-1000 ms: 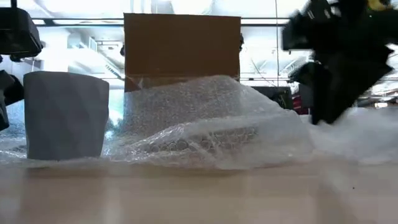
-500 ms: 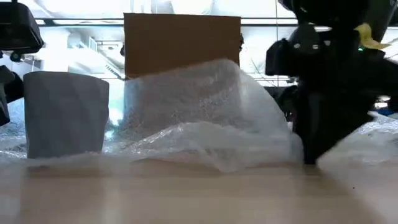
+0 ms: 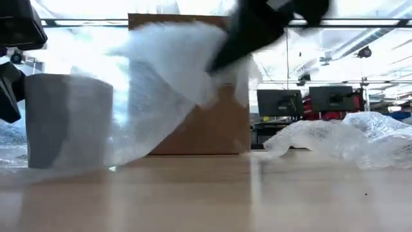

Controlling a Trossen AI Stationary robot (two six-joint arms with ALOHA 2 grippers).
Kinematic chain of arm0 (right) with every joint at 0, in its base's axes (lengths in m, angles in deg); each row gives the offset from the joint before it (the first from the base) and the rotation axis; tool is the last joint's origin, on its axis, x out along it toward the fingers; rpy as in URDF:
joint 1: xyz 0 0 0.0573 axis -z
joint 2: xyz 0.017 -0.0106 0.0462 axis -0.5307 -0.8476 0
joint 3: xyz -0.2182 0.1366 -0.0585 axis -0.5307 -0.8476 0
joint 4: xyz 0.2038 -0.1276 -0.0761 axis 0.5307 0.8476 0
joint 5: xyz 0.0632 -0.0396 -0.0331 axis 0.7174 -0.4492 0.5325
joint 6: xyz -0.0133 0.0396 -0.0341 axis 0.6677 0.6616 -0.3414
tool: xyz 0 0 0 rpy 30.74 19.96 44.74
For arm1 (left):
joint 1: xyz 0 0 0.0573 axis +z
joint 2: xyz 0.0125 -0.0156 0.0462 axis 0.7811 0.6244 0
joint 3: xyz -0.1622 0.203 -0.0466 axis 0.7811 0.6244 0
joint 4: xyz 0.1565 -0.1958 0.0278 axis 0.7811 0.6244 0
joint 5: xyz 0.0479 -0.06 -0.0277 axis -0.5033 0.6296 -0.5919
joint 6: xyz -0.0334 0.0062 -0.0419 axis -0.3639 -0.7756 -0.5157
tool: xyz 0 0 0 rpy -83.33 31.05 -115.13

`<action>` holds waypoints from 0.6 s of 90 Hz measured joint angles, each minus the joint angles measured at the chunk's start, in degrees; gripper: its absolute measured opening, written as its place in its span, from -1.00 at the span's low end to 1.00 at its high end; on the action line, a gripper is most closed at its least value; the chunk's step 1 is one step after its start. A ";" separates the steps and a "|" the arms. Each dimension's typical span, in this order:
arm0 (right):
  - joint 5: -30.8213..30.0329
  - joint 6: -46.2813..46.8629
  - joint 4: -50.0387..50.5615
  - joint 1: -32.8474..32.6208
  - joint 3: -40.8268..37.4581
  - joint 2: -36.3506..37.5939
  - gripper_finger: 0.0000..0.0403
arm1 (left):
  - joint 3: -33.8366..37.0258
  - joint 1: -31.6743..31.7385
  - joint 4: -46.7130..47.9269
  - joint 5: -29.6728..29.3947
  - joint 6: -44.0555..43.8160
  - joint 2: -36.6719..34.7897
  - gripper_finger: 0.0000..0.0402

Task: Wrap mug
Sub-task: Wrap the blue mug using the left bubble wrap

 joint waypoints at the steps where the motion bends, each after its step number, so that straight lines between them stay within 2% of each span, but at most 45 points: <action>1: -0.03 -0.68 -0.42 0.13 0.46 -0.22 -0.99 | 0.00 0.00 -0.04 -0.21 0.22 0.00 -1.00; 11: 0.62 -4.43 -2.16 1.49 4.71 -2.39 -0.99 | 0.08 0.04 -0.48 -1.73 1.94 0.10 -1.00; 22: 4.56 -6.94 -2.74 2.98 7.91 -5.87 -1.00 | 0.09 0.39 -1.10 -2.97 4.22 2.07 -1.00; 54: 5.08 -13.40 -3.38 4.91 20.79 -14.51 -1.00 | -0.02 3.27 -14.34 -3.11 10.30 11.19 -1.00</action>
